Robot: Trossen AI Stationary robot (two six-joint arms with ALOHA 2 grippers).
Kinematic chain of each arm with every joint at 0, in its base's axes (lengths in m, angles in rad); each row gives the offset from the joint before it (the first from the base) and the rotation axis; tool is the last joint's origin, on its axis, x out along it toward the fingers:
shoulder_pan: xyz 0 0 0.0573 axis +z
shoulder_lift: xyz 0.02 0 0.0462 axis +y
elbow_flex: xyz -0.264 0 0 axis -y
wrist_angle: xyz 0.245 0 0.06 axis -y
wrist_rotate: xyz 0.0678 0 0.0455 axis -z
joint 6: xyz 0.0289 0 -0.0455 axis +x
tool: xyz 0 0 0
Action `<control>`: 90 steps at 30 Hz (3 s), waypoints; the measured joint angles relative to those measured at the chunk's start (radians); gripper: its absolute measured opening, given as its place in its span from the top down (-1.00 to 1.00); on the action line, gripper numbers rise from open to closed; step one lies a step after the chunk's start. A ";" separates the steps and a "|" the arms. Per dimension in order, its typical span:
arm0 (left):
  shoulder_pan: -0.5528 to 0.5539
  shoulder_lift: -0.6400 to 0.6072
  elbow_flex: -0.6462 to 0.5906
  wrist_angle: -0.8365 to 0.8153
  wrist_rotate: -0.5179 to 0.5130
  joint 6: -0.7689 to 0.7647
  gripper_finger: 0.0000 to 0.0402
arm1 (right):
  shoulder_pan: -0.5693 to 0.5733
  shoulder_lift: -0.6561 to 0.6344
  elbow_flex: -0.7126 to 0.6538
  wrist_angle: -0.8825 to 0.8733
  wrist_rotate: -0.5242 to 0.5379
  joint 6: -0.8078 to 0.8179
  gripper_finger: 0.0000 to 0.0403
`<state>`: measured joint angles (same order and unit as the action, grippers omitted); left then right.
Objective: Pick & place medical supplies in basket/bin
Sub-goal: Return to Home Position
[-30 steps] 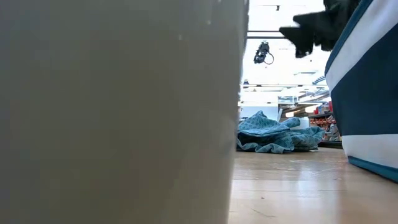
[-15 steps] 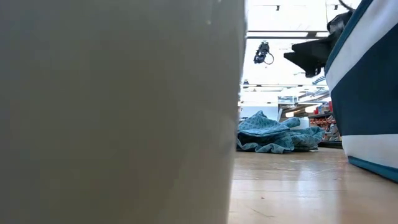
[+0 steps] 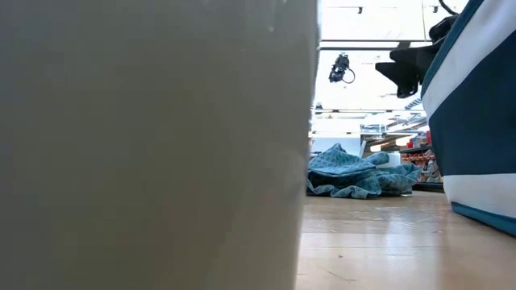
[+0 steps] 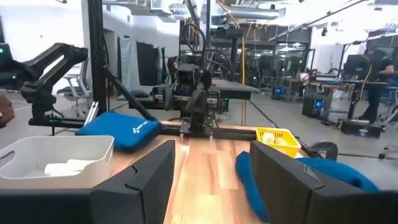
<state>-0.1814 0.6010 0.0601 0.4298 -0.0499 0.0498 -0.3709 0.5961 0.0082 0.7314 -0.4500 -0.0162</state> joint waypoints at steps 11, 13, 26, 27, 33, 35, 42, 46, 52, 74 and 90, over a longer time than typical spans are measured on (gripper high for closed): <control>0.000 0.000 0.000 -0.001 0.002 -0.036 -0.14 | -0.015 -0.336 0.000 -0.340 0.119 -0.022 -0.07; 0.000 0.000 0.000 -0.001 0.002 -0.036 -0.14 | -0.015 -0.386 0.000 -0.393 0.179 -0.022 -0.07; 0.000 0.000 0.000 0.016 -0.035 -0.043 -0.14 | 0.037 -0.581 0.000 -0.609 0.262 -0.005 -0.07; 0.000 0.000 0.000 0.016 -0.038 -0.043 -0.14 | 0.051 -0.585 0.000 -0.611 0.262 -0.001 -0.07; 0.000 0.000 0.000 0.017 -0.039 -0.046 -0.14 | 0.162 -0.586 0.000 -0.616 0.260 -0.006 -0.07; 0.000 0.000 0.000 0.018 -0.039 -0.048 -0.14 | 0.204 -0.586 0.000 -0.617 0.267 -0.012 -0.07; 0.000 0.000 0.000 0.039 -0.094 -0.053 -0.14 | 0.350 -0.586 0.000 -0.625 0.440 -0.048 -0.07; 0.000 0.000 0.000 0.079 -0.138 -0.044 -0.14 | 0.423 -0.586 0.000 -0.630 0.563 -0.083 -0.07; 0.000 0.000 0.000 0.098 -0.215 -0.030 -0.14 | 0.498 -0.586 0.000 -0.642 0.630 -0.098 -0.07; -0.002 -0.074 0.000 0.145 -0.181 0.032 -0.14 | 0.548 -0.586 0.000 -0.642 0.631 -0.093 -0.07; -0.002 -0.512 0.000 -0.290 -0.124 0.009 -0.14 | 0.548 -0.585 0.000 -0.661 0.631 -0.068 -0.07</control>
<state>-0.1837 0.0892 0.0605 0.1400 -0.1739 0.0592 0.1776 0.0107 0.0082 0.0704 0.1810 -0.0837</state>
